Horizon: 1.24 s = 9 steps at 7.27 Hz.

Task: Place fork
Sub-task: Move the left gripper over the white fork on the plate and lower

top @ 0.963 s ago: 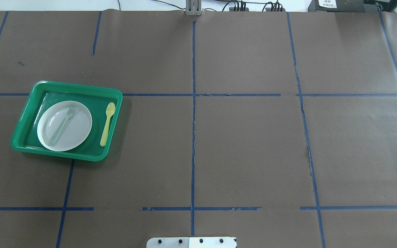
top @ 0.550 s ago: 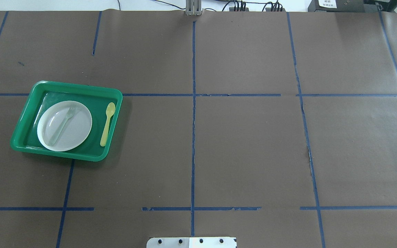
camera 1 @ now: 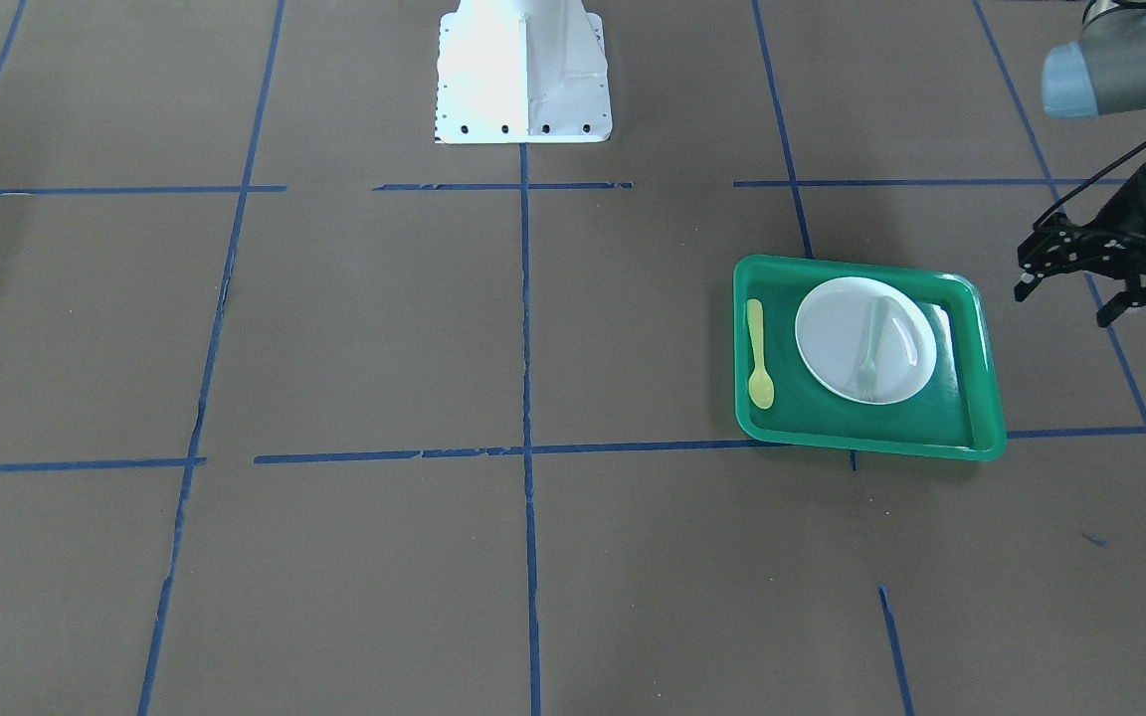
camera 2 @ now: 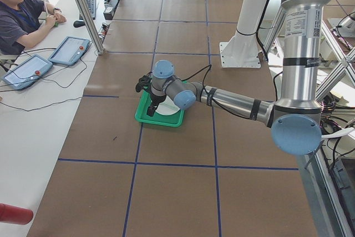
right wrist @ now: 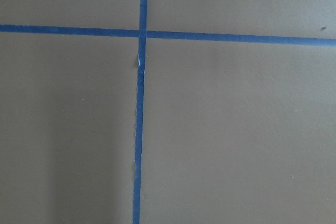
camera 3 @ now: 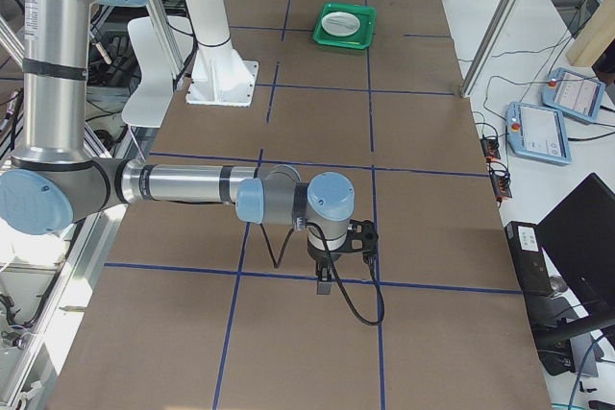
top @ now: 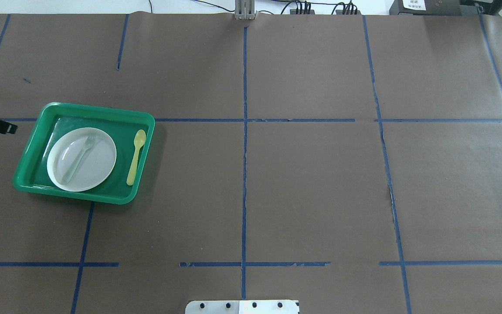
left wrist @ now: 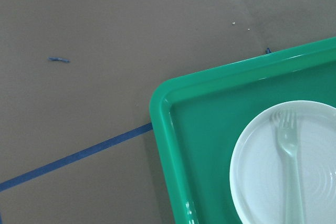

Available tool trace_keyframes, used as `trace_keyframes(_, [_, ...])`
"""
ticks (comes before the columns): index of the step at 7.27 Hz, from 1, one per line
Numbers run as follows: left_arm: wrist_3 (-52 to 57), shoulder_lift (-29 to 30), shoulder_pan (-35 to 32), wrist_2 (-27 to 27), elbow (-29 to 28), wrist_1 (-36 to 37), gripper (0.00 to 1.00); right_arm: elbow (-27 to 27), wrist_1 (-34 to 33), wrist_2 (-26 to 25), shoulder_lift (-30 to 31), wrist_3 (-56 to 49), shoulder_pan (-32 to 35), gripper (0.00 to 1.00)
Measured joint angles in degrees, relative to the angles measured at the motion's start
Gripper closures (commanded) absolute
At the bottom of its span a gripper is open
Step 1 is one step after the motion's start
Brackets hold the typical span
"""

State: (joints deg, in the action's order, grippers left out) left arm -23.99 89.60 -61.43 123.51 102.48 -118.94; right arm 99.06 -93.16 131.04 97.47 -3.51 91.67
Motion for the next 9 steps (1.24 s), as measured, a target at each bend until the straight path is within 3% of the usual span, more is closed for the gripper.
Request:
trace_keyframes(5, [-9.3,6.3,12.8,-4.5,-4.6,-0.6,0.02,0.0,0.0,0.0,0.0,0.0,0.0,0.0])
trace_keyframes(9, [-11.9,6.1,15.9,-4.6,-6.2,-0.6,0.06,0.0,0.0,0.0,0.0,0.0,0.0,0.0])
